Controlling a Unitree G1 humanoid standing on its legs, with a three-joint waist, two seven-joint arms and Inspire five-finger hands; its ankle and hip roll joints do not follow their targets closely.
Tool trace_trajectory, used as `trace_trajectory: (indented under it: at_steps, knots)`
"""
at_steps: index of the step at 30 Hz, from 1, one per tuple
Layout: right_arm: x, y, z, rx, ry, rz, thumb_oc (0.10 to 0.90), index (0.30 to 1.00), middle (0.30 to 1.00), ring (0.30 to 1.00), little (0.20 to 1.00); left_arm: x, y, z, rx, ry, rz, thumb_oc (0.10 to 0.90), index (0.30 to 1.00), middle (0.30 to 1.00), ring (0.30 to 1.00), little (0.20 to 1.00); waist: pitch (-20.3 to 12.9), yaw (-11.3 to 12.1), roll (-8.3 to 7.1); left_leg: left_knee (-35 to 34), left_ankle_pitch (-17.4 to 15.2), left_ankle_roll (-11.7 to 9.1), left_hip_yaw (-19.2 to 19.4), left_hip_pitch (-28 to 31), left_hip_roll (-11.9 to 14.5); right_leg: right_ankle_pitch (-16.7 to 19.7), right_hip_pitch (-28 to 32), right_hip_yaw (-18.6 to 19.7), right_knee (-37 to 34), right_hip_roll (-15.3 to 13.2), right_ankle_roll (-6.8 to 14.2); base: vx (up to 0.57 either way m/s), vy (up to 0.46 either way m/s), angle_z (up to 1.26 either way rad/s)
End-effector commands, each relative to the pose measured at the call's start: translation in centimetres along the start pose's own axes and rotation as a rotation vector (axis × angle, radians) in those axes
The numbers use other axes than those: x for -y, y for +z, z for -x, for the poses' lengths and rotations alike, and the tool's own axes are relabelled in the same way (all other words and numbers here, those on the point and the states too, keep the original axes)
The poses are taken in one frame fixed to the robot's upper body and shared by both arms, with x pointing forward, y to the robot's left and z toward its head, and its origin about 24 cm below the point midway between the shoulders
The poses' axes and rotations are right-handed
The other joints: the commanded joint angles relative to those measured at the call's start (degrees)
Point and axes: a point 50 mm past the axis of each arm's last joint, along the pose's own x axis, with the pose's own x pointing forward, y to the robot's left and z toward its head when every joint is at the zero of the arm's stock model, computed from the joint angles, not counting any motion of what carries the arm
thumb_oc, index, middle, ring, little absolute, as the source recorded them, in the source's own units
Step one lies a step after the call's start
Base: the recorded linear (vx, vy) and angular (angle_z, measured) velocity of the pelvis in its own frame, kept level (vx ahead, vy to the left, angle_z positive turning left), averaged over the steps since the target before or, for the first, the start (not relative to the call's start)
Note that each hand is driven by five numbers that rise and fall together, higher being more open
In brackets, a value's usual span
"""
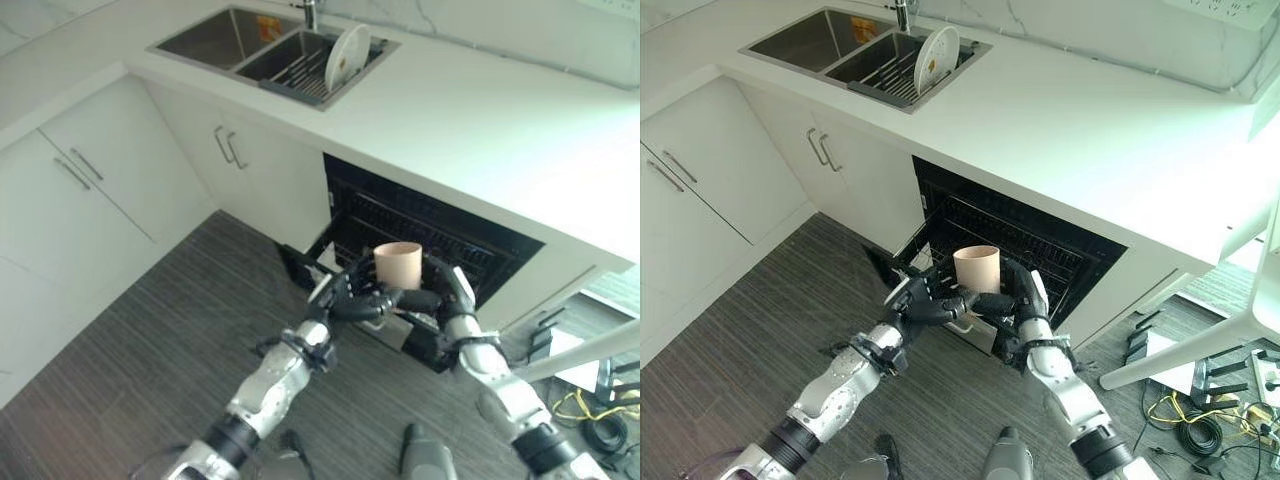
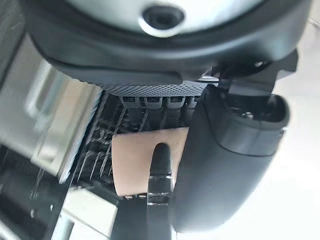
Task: Place the dishes in the dishwasher.
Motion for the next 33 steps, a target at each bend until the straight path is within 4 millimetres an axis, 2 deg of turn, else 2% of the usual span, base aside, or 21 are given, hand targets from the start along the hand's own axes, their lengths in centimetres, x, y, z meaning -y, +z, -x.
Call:
trace_trajectory:
  at_steps: [1,2,7,11,15,18,25,28,33]
  knots:
    - [2.8,11.2,-2.7,0.412,-0.097,-0.024,0.4,0.3,0.3,0.3,0.3,2.8,2.7,0.6,0.162,-0.201,-0.232,0.8,0.9,0.9,0.9,0.9,-2.7,0.48,-0.12,4.6,-3.35,-1.02,-2.51,-0.8,1.52,1.65,0.51,1.09,-1.06,-2.22,2.62,0.09,0.0,0.05]
    - [2.9,11.4,-2.8,0.409,-0.098,-0.013,0.4,0.3,0.3,0.3,0.3,2.6,3.0,0.6,0.17,-0.199,-0.258,0.8,0.9,0.9,0.9,0.9,-2.65,0.46,-0.08,4.6,-3.36,-1.05,-2.56,-0.79,1.5,1.67,0.51,1.14,-1.06,-2.26,2.64,0.08,-0.006,0.05]
    - [5.0,12.7,-3.7,0.404,-0.134,0.067,0.4,0.3,0.3,0.3,0.3,1.5,5.8,0.4,0.262,-0.207,-0.685,0.8,0.9,0.9,0.9,0.9,-1.68,0.28,0.47,4.6,-3.25,-1.14,-3.3,-1.18,1.13,1.88,0.1,1.71,-1.06,-2.59,2.79,0.05,0.0,0.01]
    - [6.8,14.2,-4.3,0.406,-0.167,0.144,0.4,0.3,0.3,0.3,0.3,0.5,9.0,0.1,0.326,-0.233,-0.921,0.8,0.9,0.9,0.9,0.9,-0.31,-0.29,1.63,4.6,-3.05,-1.34,-3.46,-1.81,0.69,2.03,-0.66,2.31,-1.06,-3.04,3.08,0.01,0.047,0.03]
    - [8.6,15.5,-5.0,0.372,-0.177,0.242,0.4,0.3,0.3,0.3,0.3,-0.5,11.5,-0.6,0.3,-0.278,-1.16,0.8,0.9,0.9,0.9,0.9,1.74,-1.09,2.87,4.6,-2.83,-1.62,-3.39,-2.61,0.2,2.34,-1.77,2.99,-1.06,-3.43,3.3,-0.01,0.068,0.07]
    - [9.1,15.7,-5.9,0.319,-0.171,0.274,0.4,0.3,0.3,0.3,0.3,-0.8,12.9,-1.3,0.312,-0.251,-1.275,0.8,0.9,0.9,0.9,0.9,3.44,-1.49,3.33,4.6,-2.62,-1.77,-3.35,-3.4,0.02,2.6,-2.74,3.43,-1.06,-3.57,3.4,-0.04,0.037,-0.01]
    - [9.9,15.3,-6.9,0.259,-0.176,0.247,0.4,0.3,0.3,0.3,0.3,-0.5,15.5,-2.1,0.406,-0.182,-1.42,0.8,0.9,0.9,0.9,0.9,6.48,-1.76,3.3,4.6,-2.28,-1.94,-3.39,-5.04,0.12,3.17,-4.55,3.9,-1.06,-3.63,3.47,-0.05,-0.011,-0.03]
    - [10.0,15.3,-7.3,0.255,-0.2,0.189,0.4,0.3,0.3,0.3,0.3,-0.2,16.5,-2.5,0.41,-0.188,-1.475,0.8,0.9,0.9,0.9,0.9,7.86,-1.74,3.36,4.6,-2.05,-2.03,-3.45,-5.83,0.2,3.5,-5.4,4.03,-1.06,-3.64,3.56,-0.06,-0.025,0.02]
    - [10.2,16.1,-7.9,0.265,-0.261,0.011,0.4,0.3,0.3,0.3,0.3,-0.2,16.9,-3.4,0.372,-0.172,-1.54,0.8,0.9,0.9,0.9,0.9,9.3,-2.08,3.78,4.6,-1.9,-2.17,-3.24,-6.82,0.21,3.75,-6.65,4.53,-1.06,-3.56,3.62,-0.03,-0.002,-0.01]
